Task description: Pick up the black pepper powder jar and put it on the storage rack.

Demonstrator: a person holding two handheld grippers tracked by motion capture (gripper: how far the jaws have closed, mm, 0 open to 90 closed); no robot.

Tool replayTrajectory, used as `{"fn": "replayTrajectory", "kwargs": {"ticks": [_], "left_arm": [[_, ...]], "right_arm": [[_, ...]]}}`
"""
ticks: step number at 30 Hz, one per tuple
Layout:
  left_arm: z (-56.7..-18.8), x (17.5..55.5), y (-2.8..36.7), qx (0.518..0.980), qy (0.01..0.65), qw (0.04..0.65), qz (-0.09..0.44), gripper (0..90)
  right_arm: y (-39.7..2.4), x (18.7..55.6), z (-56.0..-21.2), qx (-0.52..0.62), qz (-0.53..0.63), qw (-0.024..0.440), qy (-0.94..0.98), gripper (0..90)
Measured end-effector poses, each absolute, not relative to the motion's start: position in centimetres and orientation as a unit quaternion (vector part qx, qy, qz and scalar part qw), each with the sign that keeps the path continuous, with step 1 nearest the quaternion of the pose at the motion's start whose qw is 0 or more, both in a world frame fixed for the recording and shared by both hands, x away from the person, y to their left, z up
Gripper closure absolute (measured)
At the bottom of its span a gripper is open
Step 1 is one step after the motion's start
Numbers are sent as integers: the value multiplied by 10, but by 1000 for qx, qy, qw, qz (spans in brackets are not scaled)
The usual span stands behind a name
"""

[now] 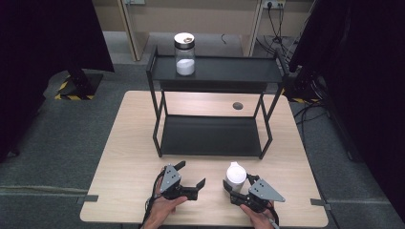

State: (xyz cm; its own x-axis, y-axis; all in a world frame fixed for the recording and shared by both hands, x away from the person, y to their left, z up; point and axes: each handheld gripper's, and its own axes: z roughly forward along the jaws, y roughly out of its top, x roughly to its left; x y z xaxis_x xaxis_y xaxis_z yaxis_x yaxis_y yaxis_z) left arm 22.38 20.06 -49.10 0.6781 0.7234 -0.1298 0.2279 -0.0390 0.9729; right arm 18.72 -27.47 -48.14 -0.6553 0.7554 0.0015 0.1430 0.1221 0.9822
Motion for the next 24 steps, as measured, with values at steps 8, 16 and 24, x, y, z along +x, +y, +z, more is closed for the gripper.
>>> {"fn": "replayTrajectory", "kwargs": {"ticks": [8,16,24], "left_arm": [[-491,223,201,691,343,602,207,5],[-491,224,201,690,343,603,207,5],[-490,224,202,689,344,603,208,5]], "right_arm": [[-279,183,-473,324,590,263,691,304],[-282,182,-466,328,591,263,689,304],[-285,184,-457,330,587,266,690,304]]}}
